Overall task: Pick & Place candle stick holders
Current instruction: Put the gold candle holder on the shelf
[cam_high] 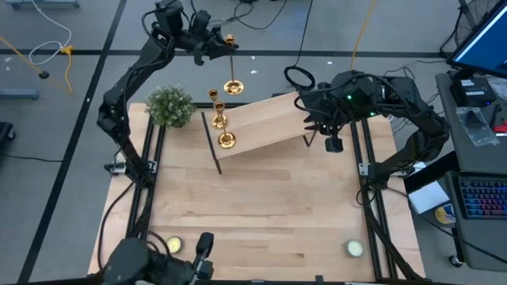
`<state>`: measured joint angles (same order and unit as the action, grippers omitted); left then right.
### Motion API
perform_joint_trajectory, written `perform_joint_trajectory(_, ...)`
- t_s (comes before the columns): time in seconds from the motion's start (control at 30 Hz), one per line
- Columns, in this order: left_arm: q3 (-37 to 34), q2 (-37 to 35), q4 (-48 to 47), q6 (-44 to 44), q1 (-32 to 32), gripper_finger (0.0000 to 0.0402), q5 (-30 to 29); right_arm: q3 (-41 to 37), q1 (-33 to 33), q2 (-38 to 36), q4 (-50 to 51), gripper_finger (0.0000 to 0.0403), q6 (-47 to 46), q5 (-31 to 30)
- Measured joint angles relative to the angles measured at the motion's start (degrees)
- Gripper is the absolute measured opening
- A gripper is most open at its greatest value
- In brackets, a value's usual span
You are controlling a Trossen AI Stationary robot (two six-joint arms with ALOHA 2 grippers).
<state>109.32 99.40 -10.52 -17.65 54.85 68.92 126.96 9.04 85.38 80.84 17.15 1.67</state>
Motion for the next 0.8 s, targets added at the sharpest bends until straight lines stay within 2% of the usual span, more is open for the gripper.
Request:
perform_joint_trajectory(0.4, 0.0, 4.8, 0.1, 2.1, 1.7, 0.0094, 9.2, 0.0, 0.0, 0.0, -1.9, 0.0077, -1.7, -0.1)
perform_joint_trajectory(0.8, 0.0, 7.9, 0.0, 5.9, 1.3, 0.0094, 13.7, 0.0, 0.0, 0.0, -3.7, 0.0077, -1.4, -0.5)
